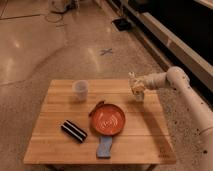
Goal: Stand the bottle upright
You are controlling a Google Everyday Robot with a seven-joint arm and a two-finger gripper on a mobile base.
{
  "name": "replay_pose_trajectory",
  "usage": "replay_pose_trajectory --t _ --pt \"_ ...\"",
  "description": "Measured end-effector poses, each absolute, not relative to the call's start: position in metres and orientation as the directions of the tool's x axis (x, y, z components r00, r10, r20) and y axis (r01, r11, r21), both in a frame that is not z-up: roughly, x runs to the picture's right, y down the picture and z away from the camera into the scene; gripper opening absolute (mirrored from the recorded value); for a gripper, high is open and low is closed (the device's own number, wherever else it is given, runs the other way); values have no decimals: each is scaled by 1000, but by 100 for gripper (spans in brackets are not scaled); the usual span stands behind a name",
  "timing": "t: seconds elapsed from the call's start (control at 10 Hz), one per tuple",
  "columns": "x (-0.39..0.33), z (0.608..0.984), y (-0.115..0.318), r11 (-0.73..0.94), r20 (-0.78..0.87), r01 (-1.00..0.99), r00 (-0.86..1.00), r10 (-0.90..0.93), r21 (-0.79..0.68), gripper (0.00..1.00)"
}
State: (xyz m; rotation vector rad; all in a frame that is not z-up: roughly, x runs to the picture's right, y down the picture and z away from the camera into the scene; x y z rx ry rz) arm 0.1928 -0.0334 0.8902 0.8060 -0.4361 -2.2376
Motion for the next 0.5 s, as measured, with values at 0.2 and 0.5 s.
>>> replay_pose_trajectory --t 0.2,0.5 --pt "194 890 -33 -692 -419 509 -555 -719 512 0" --pt "194 890 -34 -688 -424 513 -545 -723 513 0"
